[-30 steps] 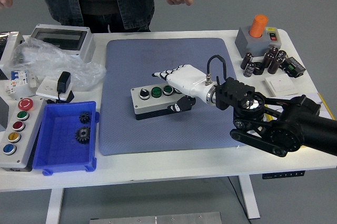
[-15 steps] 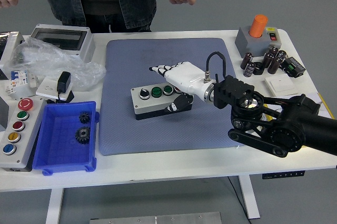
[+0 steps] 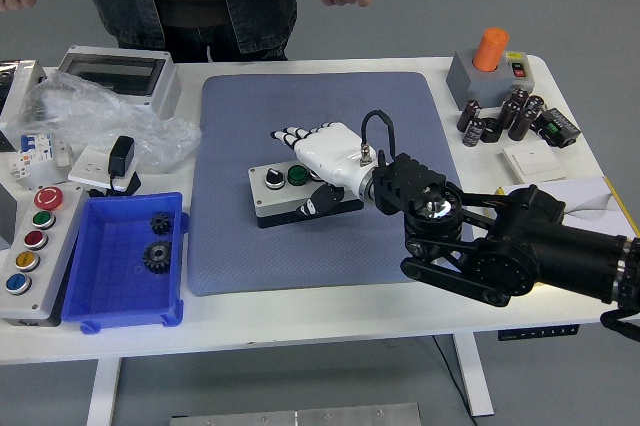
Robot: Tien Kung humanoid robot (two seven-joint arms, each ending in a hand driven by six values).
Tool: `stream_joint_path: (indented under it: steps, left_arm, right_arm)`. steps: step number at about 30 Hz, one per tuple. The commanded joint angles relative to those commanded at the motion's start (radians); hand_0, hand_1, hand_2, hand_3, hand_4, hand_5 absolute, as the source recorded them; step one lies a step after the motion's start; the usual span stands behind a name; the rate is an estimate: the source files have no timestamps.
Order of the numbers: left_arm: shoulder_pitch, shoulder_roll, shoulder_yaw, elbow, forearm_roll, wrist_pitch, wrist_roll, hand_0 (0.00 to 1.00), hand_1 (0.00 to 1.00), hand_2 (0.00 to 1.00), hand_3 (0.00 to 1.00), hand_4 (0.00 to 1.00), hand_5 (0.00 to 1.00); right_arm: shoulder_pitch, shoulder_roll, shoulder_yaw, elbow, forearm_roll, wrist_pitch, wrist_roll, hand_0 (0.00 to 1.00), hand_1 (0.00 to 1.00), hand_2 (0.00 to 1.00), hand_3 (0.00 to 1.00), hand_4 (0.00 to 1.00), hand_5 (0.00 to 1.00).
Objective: Pick up the button,place it on the desk,press the button,press the button
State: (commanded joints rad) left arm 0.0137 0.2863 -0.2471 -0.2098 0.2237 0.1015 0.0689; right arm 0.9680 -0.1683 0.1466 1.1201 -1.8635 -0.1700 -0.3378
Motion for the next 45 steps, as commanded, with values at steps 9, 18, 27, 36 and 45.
stream_joint_path:
  steps: [9, 18, 27, 36, 45]
  left_arm:
    - [0.0, 0.001, 0.003, 0.0, -0.001, -0.001, -0.001, 0.616, 0.65, 0.609, 0.621, 0.614, 0.377]
    - [0.001, 0.001, 0.002, 0.0, 0.0, -0.007, -0.002, 0.616, 0.65, 0.609, 0.619, 0.609, 0.382]
    - [0.003, 0.0, -0.006, -0.001, 0.005, -0.011, -0.007, 0.616, 0.651, 0.609, 0.618, 0.609, 0.385]
    - [0.007, -0.003, -0.007, 0.0, -0.002, -0.012, -0.014, 0.617, 0.652, 0.609, 0.619, 0.609, 0.382]
    - [0.006, -0.001, -0.01, 0.0, -0.001, -0.012, -0.016, 0.617, 0.652, 0.609, 0.619, 0.611, 0.383]
  right_arm:
    - [0.011, 0.041, 0.003, -0.064, 0.039, -0.01, -0.025, 0.816, 0.824, 0.998, 0.998, 0.998, 0.396]
    - [0.011, 0.013, 0.012, -0.037, 0.046, 0.0, -0.034, 0.809, 0.815, 0.998, 0.998, 0.998, 0.462]
    - [-0.016, -0.115, 0.089, 0.116, 0.077, 0.037, -0.039, 0.802, 0.811, 0.998, 0.998, 0.998, 0.463]
    - [-0.096, -0.286, 0.206, 0.318, 0.029, 0.028, -0.038, 0.795, 0.802, 0.998, 0.998, 0.998, 0.565]
    - [-0.117, -0.381, 0.188, 0.501, -0.102, 0.173, -0.127, 0.691, 0.676, 0.716, 0.998, 0.924, 0.436]
